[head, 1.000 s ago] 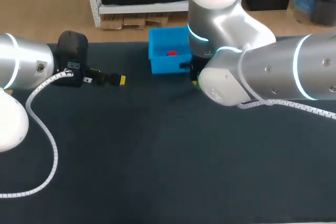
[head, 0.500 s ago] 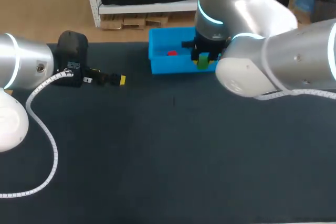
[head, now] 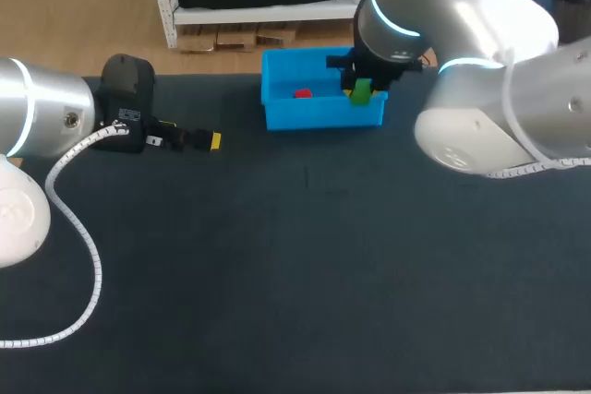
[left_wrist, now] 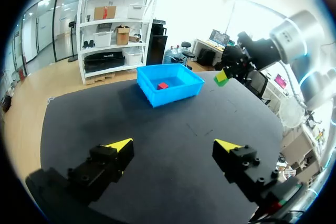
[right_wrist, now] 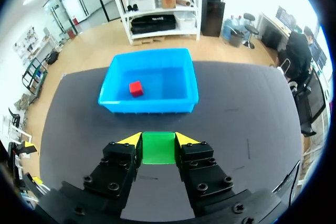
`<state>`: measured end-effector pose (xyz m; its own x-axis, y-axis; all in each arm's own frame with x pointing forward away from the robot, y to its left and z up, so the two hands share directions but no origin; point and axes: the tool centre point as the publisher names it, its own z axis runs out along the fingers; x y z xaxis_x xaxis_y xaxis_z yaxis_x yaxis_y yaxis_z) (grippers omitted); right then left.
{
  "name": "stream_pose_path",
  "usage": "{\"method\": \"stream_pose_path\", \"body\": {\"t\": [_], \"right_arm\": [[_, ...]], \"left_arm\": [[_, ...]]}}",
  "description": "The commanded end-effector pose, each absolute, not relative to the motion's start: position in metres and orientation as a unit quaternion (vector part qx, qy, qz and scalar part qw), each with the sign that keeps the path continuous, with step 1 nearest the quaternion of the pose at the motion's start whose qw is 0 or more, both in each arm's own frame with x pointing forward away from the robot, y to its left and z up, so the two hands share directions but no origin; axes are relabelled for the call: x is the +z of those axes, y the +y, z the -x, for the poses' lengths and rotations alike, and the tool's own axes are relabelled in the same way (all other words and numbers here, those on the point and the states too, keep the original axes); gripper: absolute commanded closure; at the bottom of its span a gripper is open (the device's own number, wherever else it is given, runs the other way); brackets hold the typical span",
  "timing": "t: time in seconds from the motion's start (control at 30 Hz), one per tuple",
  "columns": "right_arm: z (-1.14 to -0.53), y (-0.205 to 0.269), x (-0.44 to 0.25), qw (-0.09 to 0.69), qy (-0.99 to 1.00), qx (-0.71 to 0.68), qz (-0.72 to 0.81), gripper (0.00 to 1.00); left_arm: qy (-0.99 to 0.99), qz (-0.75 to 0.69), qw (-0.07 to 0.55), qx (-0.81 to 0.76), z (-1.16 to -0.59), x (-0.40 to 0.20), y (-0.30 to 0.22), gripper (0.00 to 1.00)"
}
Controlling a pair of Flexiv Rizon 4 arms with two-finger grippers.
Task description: Use the left arm to pick the red cube and place it into the blue plastic box first, then use the right arm to grasp the green cube and put it into the same blue plastic box after the first action is fully finished.
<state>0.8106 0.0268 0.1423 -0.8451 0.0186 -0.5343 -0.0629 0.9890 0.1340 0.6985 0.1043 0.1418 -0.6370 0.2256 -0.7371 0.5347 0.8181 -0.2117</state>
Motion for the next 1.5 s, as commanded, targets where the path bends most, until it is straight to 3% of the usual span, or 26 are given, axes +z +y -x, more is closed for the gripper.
{"method": "stream_pose_path", "body": {"t": [0.03,0.63,1.5], "right_arm": [[-0.815,0.034,0.144,0.336,0.939,0.071,0.008,1.0],[-0.844,0.046,0.134,0.349,0.934,0.069,0.014,1.0],[-0.948,0.049,0.092,0.342,0.938,0.045,0.026,1.0]], "left_arm": [[0.877,-0.218,0.37,-0.216,-0.699,0.14,0.107,0.0],[0.877,-0.218,0.37,-0.216,-0.699,0.14,0.107,0.0],[0.877,-0.218,0.37,-0.216,-0.699,0.14,0.107,0.0]]}}
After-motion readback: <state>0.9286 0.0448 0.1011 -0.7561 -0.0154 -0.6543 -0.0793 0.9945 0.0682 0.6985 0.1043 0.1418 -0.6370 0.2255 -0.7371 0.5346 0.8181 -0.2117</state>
